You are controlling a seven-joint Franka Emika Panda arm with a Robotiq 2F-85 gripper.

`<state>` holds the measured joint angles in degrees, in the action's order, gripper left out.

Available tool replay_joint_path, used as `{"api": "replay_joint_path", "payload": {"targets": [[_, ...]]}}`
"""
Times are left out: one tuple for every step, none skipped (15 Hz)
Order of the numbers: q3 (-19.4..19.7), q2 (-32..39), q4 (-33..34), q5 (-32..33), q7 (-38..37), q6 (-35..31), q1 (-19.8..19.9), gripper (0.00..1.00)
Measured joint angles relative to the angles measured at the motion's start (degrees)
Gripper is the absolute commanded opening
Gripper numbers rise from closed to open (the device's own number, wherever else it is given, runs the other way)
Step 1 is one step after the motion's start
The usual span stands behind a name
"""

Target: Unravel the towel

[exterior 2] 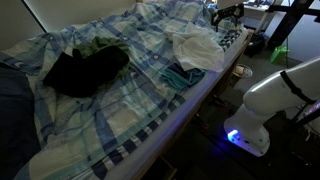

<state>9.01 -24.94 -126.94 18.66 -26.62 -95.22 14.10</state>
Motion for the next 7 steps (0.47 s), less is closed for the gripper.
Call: {"api": "replay_joint_path", "payload": {"targets": [[-0.07,-0.64,0.00,-1.09,0.68,-0.01,-0.34,1.00],[-0.21,-1.23,0.00,-2.22,1.38,-0.01,-0.63,1.00],[-0.30,-1.67,0.00,-2.81,1.83,-0.01,-0.87,1.00],[-0.31,-1.91,0.00,-3.05,1.90,-0.01,-1.05,1.00],[-0.33,-2.00,0.00,-3.12,1.92,-0.01,-1.14,1.00],[-0.33,-2.01,-0.01,-3.14,1.92,-0.01,-1.15,1.00],[-0.33,-2.01,-0.03,-3.14,1.93,-0.01,-1.15,1.00]]}}
